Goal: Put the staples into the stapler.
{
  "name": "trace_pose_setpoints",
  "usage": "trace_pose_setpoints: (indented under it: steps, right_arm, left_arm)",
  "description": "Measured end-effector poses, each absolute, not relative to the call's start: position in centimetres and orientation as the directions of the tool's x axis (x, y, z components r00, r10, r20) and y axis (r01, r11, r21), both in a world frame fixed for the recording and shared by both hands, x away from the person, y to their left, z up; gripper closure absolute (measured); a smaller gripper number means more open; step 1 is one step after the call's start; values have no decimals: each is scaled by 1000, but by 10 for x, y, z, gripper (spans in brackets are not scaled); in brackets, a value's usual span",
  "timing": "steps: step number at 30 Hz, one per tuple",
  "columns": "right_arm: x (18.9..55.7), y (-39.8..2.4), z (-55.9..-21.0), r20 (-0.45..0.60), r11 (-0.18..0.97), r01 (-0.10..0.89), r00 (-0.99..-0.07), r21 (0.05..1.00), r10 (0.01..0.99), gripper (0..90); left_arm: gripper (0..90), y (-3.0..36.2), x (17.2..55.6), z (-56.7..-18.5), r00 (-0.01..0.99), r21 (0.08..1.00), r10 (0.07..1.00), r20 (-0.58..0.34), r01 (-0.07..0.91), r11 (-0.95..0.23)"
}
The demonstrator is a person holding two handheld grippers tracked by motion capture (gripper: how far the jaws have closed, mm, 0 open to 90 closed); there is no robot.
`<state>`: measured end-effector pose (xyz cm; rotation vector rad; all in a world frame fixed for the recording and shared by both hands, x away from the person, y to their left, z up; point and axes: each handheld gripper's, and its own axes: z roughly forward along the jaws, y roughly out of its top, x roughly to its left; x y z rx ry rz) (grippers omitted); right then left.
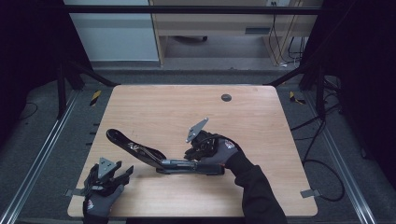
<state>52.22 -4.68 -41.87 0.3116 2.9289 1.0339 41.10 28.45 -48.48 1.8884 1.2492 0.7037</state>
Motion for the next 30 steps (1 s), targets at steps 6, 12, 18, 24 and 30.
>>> trace_pose_setpoints:
  steps: [6,12,18,24,30]
  right_arm:
    - [523,-44,-423,51,774,172,-983,609,178,782]
    - [524,-40,-426,55,780,166,-984,603,167,783]
    - [525,-40,-428,55,788,165,-985,593,165,782]
    - [526,-40,-430,55,793,158,-986,588,155,783]
    - [526,-41,-432,53,799,152,-987,582,148,783]
  left_arm:
    - [466,285,411,-485,369,824,929,37,514,-237]
    - [465,286,411,-484,369,826,929,37,512,-236]
    - [466,285,411,-485,368,825,929,38,514,-237]
    - [466,285,411,-485,368,825,929,36,513,-235]
    - [466,285,411,-485,368,825,929,38,513,-237]
